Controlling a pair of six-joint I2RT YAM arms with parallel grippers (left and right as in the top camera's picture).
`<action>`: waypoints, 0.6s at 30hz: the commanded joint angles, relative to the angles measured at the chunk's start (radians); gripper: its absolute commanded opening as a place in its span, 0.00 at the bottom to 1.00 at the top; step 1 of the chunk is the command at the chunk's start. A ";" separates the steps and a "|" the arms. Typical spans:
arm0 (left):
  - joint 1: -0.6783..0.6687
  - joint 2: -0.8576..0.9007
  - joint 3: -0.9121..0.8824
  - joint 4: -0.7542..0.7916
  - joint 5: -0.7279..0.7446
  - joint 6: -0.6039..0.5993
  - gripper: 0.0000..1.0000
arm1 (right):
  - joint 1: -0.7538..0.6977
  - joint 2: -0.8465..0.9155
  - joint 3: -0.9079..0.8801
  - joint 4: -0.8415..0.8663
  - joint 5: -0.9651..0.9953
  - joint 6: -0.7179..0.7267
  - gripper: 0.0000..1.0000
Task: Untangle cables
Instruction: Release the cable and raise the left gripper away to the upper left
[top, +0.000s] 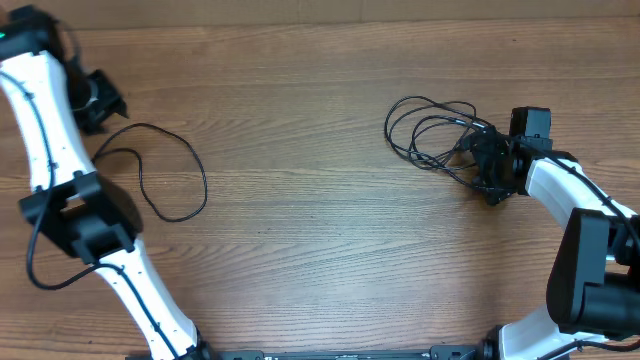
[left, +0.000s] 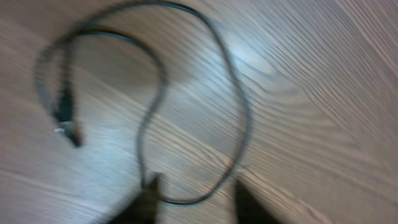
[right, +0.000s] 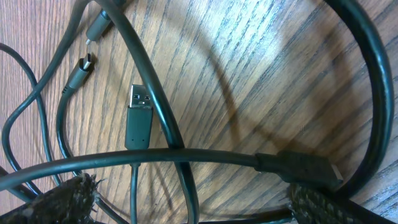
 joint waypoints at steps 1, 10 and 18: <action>-0.098 -0.007 -0.046 -0.005 -0.002 0.046 0.04 | -0.007 0.089 -0.076 -0.011 0.072 -0.003 1.00; -0.305 -0.007 -0.205 0.040 -0.007 0.049 0.04 | -0.007 0.089 -0.076 -0.005 0.072 -0.003 1.00; -0.411 -0.007 -0.350 0.091 -0.181 0.017 0.60 | -0.007 0.089 -0.076 -0.005 0.072 -0.003 1.00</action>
